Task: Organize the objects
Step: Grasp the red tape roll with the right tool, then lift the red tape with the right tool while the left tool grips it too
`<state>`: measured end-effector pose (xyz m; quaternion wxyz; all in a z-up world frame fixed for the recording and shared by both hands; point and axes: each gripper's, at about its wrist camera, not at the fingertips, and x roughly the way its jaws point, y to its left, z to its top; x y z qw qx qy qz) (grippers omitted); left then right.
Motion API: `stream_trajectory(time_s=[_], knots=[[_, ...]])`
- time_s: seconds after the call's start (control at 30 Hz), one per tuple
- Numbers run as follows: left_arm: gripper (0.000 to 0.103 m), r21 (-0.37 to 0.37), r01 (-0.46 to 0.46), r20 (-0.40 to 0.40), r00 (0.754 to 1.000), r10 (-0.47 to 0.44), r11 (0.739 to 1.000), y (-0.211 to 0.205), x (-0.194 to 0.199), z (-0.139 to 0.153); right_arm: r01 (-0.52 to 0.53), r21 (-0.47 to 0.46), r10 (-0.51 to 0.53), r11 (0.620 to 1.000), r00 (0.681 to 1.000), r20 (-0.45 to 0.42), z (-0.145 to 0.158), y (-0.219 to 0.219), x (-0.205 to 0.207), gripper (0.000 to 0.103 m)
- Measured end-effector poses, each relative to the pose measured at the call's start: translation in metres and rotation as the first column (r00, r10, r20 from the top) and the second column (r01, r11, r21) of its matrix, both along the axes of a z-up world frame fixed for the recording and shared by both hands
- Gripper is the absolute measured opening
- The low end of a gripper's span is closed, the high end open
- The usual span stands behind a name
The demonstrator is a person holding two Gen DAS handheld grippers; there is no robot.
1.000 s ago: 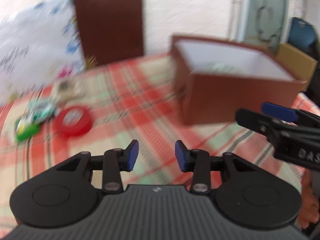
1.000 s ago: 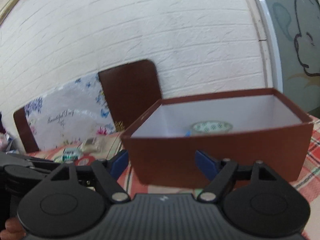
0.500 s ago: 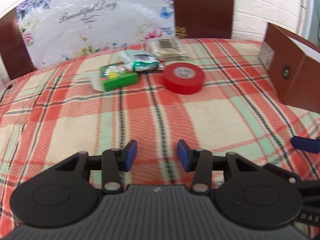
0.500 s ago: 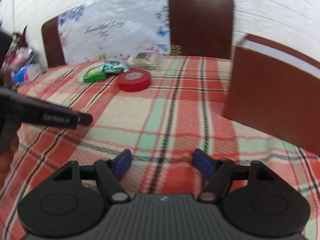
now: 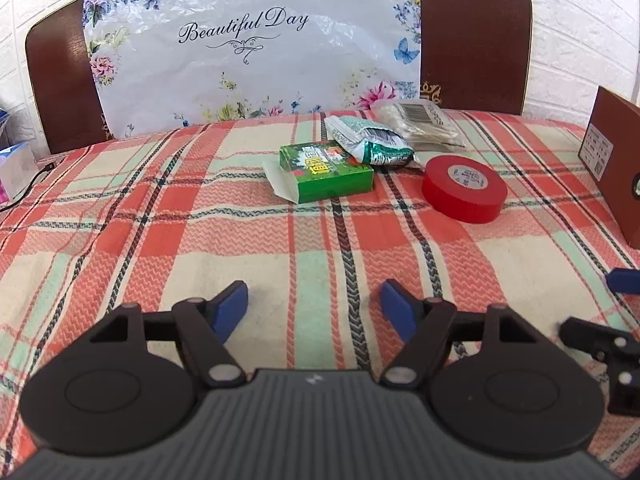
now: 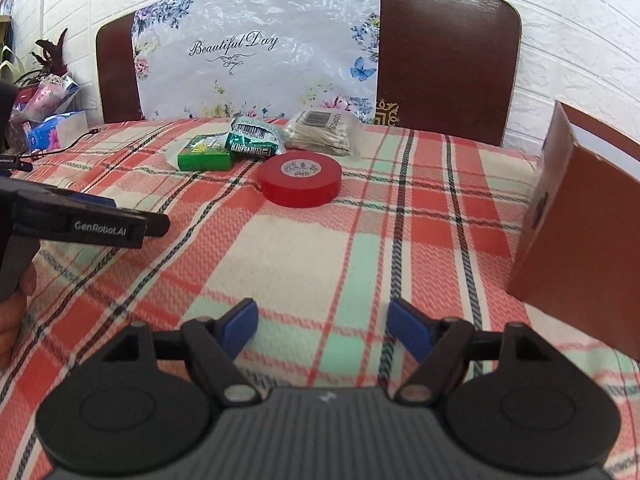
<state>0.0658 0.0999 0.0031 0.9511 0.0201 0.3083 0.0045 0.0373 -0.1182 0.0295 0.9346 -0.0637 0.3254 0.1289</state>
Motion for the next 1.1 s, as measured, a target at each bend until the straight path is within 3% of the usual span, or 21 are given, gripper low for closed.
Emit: stream_trajectory(time_s=[0.43, 0.57, 0.7, 0.73, 0.77, 0.93, 1.1], knots=[[0.078, -0.048, 0.003, 0.052, 0.999, -0.001, 0.999, 0.007, -0.004, -0.006, 0.011, -0.010, -0.011, 1.000, 1.000, -0.005, -0.003, 0.019, 0.083, 0.089], [0.079, -0.054, 0.003, 0.056, 0.998, 0.000, 0.999, 0.007, -0.003, -0.007, -0.002, 0.022, 0.002, 1.000, 1.000, -0.022, -0.005, 0.028, 0.116, 0.098], [0.080, -0.047, -0.001, 0.051, 0.999, 0.004, 0.999, 0.005, -0.001, -0.008, -0.033, 0.011, 0.033, 0.999, 0.999, -0.009, -0.007, 0.042, 0.130, 0.092], [0.081, -0.048, -0.002, 0.051, 0.999, 0.004, 0.999, 0.005, -0.001, -0.008, -0.050, 0.009, 0.050, 0.999, 0.999, -0.001, -0.006, 0.045, 0.130, 0.079], [0.081, -0.049, -0.002, 0.051, 0.999, 0.004, 0.999, 0.006, -0.001, -0.008, -0.063, -0.003, 0.063, 0.998, 0.998, 0.010, -0.005, 0.048, 0.127, 0.076], [0.081, -0.042, 0.000, 0.050, 0.999, 0.002, 0.999, 0.006, 0.000, -0.008, -0.057, 0.015, 0.057, 0.998, 0.998, 0.004, -0.005, 0.032, 0.100, 0.076], [0.081, -0.037, 0.001, 0.050, 0.999, 0.001, 0.999, 0.006, 0.000, -0.007, -0.062, -0.011, 0.062, 0.998, 0.998, -0.003, -0.002, -0.005, 0.037, 0.076]])
